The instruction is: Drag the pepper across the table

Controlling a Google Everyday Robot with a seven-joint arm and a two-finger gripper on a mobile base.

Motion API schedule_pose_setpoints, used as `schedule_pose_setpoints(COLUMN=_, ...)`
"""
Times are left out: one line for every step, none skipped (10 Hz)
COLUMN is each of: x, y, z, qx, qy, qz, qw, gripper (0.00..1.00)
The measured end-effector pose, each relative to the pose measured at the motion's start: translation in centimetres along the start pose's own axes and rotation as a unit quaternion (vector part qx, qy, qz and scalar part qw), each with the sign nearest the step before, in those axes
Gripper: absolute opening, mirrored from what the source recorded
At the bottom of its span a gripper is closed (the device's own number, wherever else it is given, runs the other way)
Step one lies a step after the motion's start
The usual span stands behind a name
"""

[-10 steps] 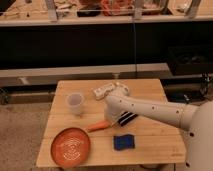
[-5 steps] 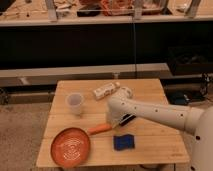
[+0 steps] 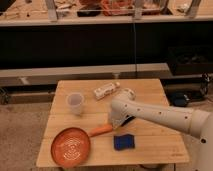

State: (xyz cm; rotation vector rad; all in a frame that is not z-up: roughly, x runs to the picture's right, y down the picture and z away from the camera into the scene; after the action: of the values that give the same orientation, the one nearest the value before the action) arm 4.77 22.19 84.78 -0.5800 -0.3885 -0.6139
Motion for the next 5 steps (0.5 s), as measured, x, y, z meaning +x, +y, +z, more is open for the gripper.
schedule_pose_setpoints(x=0.1, y=0.3, z=-0.1, qx=0.001, qy=0.0, qz=0.002, qw=1.0, gripper=0.0)
schedule_pose_setpoints(x=0.0, y=0.5, z=0.0, qx=0.001, qy=-0.001, qz=0.001, qw=1.0, gripper=0.0)
schedule_pose_setpoints(x=0.2, y=0.8, z=-0.1, qx=0.002, qy=-0.001, qz=0.001, qw=1.0, gripper=0.0)
schedule_pose_setpoints(x=0.3, y=1.1, z=-0.1, qx=0.002, qy=-0.002, qz=0.001, qw=1.0, gripper=0.0)
schedule_pose_setpoints(x=0.6, y=1.7, z=-0.2, qx=0.003, qy=-0.002, qz=0.002, qw=1.0, gripper=0.0)
